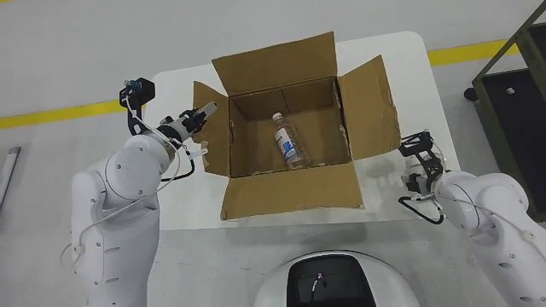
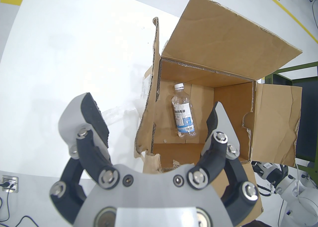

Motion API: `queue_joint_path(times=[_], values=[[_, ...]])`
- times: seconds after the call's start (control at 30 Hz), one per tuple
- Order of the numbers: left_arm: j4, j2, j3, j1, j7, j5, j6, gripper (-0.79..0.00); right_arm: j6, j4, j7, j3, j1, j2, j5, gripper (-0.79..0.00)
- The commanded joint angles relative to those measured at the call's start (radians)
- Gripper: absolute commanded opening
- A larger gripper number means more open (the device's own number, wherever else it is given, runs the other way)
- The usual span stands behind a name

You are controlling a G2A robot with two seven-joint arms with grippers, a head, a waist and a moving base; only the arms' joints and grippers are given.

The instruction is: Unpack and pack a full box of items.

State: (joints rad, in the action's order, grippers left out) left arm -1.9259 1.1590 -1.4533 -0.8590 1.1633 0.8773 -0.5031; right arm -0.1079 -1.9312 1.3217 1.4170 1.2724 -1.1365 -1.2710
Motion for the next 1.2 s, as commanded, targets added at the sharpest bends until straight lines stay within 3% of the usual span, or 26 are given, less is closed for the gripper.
queue_joint_path(times=[0.0, 0.07, 0.33, 0.43, 0.5, 0.53, 0.6, 0.73, 0.8, 0.97, 1.17], values=[[0.000, 0.000, 0.000, 0.000, 0.000, 0.000, 0.000, 0.000, 0.002, 0.006, -0.002, -0.001, 0.000, 0.000, 0.001, -0.360], [0.000, 0.000, 0.000, 0.000, 0.000, 0.000, 0.000, 0.000, 0.003, 0.011, -0.002, -0.003, -0.001, -0.001, 0.000, -0.400], [0.000, 0.000, 0.000, 0.000, 0.000, 0.000, 0.000, 0.000, 0.009, 0.036, -0.003, -0.017, -0.010, -0.004, -0.007, -0.437], [0.000, 0.000, 0.000, 0.000, 0.000, 0.000, 0.000, 0.000, 0.008, 0.041, 0.001, -0.017, -0.011, -0.004, -0.008, -0.529], [0.000, 0.000, 0.000, 0.000, 0.000, 0.000, 0.000, 0.000, 0.005, 0.042, 0.001, -0.015, -0.010, -0.005, 0.000, -0.643], [0.000, 0.000, 0.000, 0.000, 0.000, 0.000, 0.000, 0.000, 0.004, 0.042, 0.000, -0.012, -0.009, -0.005, 0.004, -0.785], [0.000, 0.000, 0.000, 0.000, 0.000, 0.000, 0.000, 0.000, -0.003, 0.042, -0.012, 0.003, -0.007, -0.006, 0.041, -0.785], [0.000, 0.000, 0.000, 0.000, 0.000, 0.000, 0.000, 0.000, -0.029, 0.017, -0.051, 0.077, -0.002, -0.009, 0.204, -0.785], [0.000, 0.000, 0.000, 0.000, 0.000, 0.000, 0.000, 0.000, -0.030, -0.007, -0.100, 0.139, 0.008, -0.012, 0.363, -0.785], [-0.002, 0.000, -0.002, -0.006, -0.018, 0.000, 0.007, 0.000, 0.025, -0.011, -0.220, 0.310, 0.045, -0.016, 0.750, -0.785], [-0.050, -0.005, -0.042, -0.041, -0.105, 0.021, 0.031, 0.000, 0.092, -0.009, -0.305, 0.436, 0.062, -0.017, 1.074, -0.785]])
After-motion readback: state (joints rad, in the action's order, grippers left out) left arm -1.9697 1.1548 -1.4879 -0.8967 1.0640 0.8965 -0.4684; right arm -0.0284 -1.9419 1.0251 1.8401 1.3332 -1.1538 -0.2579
